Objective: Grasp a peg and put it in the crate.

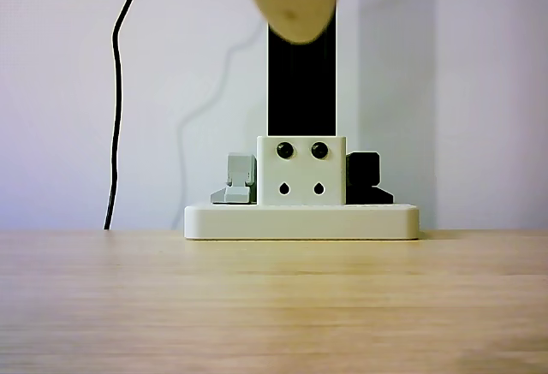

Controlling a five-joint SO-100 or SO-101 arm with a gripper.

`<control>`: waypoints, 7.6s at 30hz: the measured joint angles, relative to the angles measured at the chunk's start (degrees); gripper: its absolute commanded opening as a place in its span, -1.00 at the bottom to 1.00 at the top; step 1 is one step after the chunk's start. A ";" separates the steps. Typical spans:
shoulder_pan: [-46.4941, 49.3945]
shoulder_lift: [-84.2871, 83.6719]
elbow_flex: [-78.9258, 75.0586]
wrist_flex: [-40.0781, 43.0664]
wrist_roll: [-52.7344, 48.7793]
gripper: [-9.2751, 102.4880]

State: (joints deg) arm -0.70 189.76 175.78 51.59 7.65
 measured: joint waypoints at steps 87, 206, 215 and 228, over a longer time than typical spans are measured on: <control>0.00 0.09 0.00 0.00 0.00 -0.85; -20.30 -93.34 -34.45 -61.17 -92.81 -0.84; 5.89 -88.15 -21.36 -87.98 -92.81 -0.84; 29.53 -104.50 -25.93 -97.82 -92.81 -0.84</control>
State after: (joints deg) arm 28.83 85.25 149.85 -46.23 -85.17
